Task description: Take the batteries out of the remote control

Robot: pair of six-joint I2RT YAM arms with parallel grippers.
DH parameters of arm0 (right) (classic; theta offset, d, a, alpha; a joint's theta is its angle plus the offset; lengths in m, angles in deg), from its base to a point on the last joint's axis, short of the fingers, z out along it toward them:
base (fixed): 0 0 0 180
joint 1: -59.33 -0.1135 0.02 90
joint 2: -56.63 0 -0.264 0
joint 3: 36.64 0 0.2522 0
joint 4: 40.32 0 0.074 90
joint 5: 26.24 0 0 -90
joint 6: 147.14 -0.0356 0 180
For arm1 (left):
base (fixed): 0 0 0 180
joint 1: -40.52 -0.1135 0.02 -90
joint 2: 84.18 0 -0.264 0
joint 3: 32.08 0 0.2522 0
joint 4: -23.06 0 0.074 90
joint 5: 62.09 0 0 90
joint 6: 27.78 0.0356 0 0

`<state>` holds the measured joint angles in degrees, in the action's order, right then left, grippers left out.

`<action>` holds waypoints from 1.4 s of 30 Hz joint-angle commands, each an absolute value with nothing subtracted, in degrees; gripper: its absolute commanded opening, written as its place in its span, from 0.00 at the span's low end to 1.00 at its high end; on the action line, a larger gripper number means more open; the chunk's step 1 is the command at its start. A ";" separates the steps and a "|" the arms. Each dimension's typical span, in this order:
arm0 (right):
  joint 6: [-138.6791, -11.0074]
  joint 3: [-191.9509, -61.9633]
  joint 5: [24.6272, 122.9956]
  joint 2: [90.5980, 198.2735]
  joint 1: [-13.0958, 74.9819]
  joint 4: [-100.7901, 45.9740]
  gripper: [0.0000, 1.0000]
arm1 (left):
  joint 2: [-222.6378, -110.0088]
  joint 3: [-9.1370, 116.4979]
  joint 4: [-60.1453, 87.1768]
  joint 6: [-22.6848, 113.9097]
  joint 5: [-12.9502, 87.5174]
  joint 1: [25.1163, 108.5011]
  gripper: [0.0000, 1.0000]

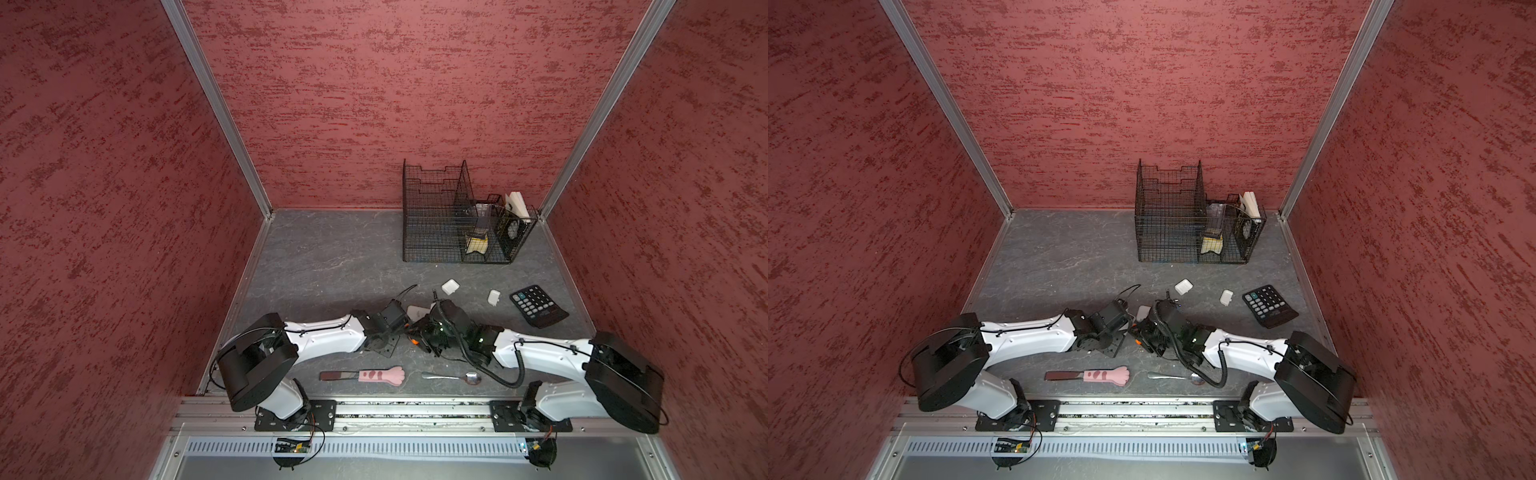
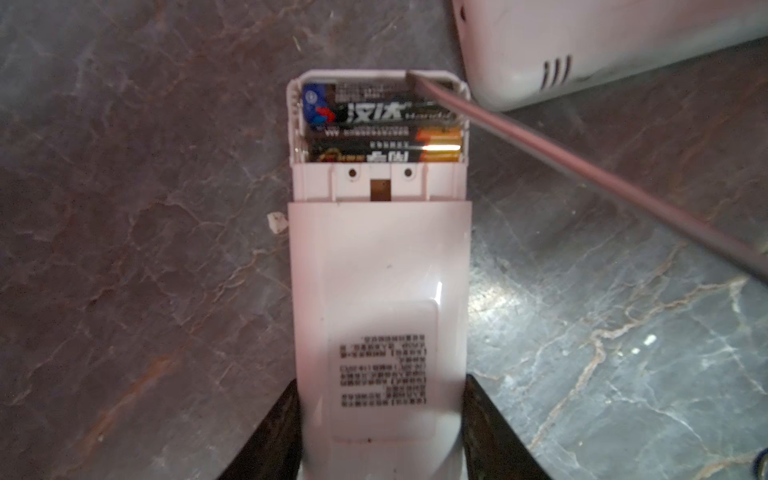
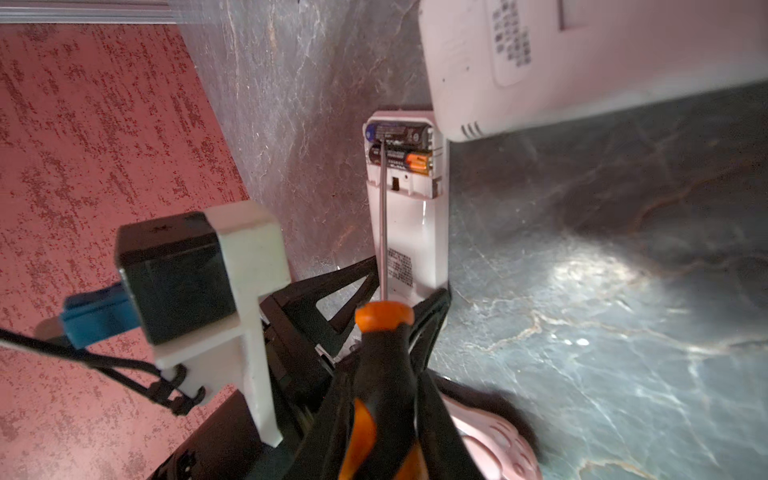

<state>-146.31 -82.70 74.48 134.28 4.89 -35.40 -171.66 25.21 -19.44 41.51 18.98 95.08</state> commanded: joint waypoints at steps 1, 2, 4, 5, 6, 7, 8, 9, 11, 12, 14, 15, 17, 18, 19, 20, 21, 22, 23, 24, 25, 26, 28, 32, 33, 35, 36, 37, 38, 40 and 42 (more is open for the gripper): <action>-149.62 -82.99 73.98 134.09 4.49 -36.63 0.00 | -174.01 25.18 -18.17 42.45 21.30 95.91 0.32; -149.50 -83.16 73.68 133.71 4.48 -35.77 0.00 | -174.12 25.17 -18.06 42.45 21.31 95.98 0.32; -148.95 -83.36 72.47 132.55 4.49 -33.44 0.00 | -174.19 25.19 -18.13 42.45 21.31 95.98 0.32; -148.78 -83.30 72.09 131.97 4.48 -32.61 0.00 | -174.23 25.22 -18.24 42.45 21.24 95.98 0.33; -148.43 -83.23 71.49 131.47 4.49 -32.17 0.00 | -174.27 25.35 -18.40 42.36 21.23 95.97 0.38; -148.22 -82.93 71.00 131.02 4.51 -32.11 0.00 | -174.27 25.46 -18.65 42.14 21.04 95.89 0.46; -148.18 -82.57 70.69 130.74 4.49 -32.45 0.00 | -174.15 25.50 -18.99 41.97 20.90 95.81 0.52; -147.97 -82.04 70.41 130.43 4.63 -33.05 0.00 | -173.95 25.67 -19.47 41.76 20.88 95.65 0.57; -147.15 -80.90 70.09 129.76 4.66 -34.50 0.00 | -172.34 26.13 -20.76 41.40 21.23 95.25 0.63; -146.45 -80.32 70.24 129.51 4.90 -35.58 0.00 | -170.99 26.32 -21.28 41.14 21.58 95.07 0.64; -144.35 -79.64 70.82 128.74 5.56 -37.04 0.00 | -167.85 26.82 -22.16 40.47 22.68 94.21 0.67; -142.94 -79.50 71.33 128.39 6.09 -37.42 0.00 | -166.21 27.33 -22.74 40.06 23.40 93.52 0.68; -139.85 -78.87 72.31 127.30 7.32 -39.02 0.00 | -162.99 28.77 -24.32 38.96 24.22 92.05 0.69; -138.16 -78.50 73.34 126.73 8.26 -40.25 0.00 | -161.38 29.81 -25.32 38.26 24.79 90.95 0.69; -136.66 -78.28 74.24 126.20 9.12 -40.92 0.00 | -159.98 30.61 -25.99 37.51 25.36 90.04 0.69; -134.86 -78.11 74.95 125.55 10.06 -41.57 0.00 | -158.18 31.46 -26.41 36.46 26.29 88.77 0.69; -132.94 -78.16 76.04 124.84 10.90 -42.01 0.00 | -156.34 32.29 -26.66 35.33 27.78 87.16 0.69; -131.24 -78.46 76.87 124.31 11.79 -41.79 0.00 | -155.04 32.86 -26.53 34.29 29.43 85.81 0.68; -129.38 -78.89 77.80 123.68 12.69 -41.79 0.00 | -153.25 33.39 -25.88 33.21 32.00 84.09 0.67; -127.41 -79.41 79.09 123.29 13.52 -42.35 0.00 | -151.91 33.72 -24.74 31.82 34.96 82.38 0.65; -125.89 -80.01 80.54 123.13 14.22 -42.90 0.00 | -151.03 33.79 -23.25 30.38 37.94 80.98 0.63; -124.18 -80.86 82.14 123.16 14.85 -43.88 0.00 | -150.36 33.64 -21.04 28.33 41.99 79.19 0.59; -121.34 -83.26 84.86 123.77 15.40 -44.61 0.00 | -149.80 32.58 -16.17 23.82 50.04 76.30 0.56; -117.02 -88.48 89.37 125.77 15.40 -44.89 0.00 | -149.99 28.92 -3.63 14.62 60.50 72.31 0.54; -116.75 -89.37 90.10 126.26 15.43 -45.22 0.00 | -150.34 28.66 -1.27 13.34 61.53 72.06 0.54; -116.54 -90.85 91.66 127.38 15.42 -45.90 0.00 | -150.95 28.85 1.27 12.03 62.46 72.07 0.54; -116.49 -91.45 92.17 127.87 15.45 -46.65 0.00 | -151.14 28.90 2.18 11.63 62.55 72.20 0.54; -116.77 -91.76 92.60 128.28 15.42 -47.41 0.00 | -151.26 29.02 2.78 11.44 62.38 72.27 0.54; -117.15 -91.87 92.92 128.57 15.40 -48.41 0.00 | -151.39 28.88 3.46 11.09 62.29 72.24 0.54; -117.33 -92.47 93.22 129.04 15.39 -48.59 0.00 | -151.50 28.81 4.83 10.43 62.36 72.11 0.54; -117.11 -92.92 93.24 129.39 15.39 -47.94 0.00 | -151.12 28.72 5.81 9.93 61.97 72.12 0.54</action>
<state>-118.31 -91.33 90.96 128.34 15.54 -46.50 -151.51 28.57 -0.66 12.07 58.33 71.68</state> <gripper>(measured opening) 0.265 0.544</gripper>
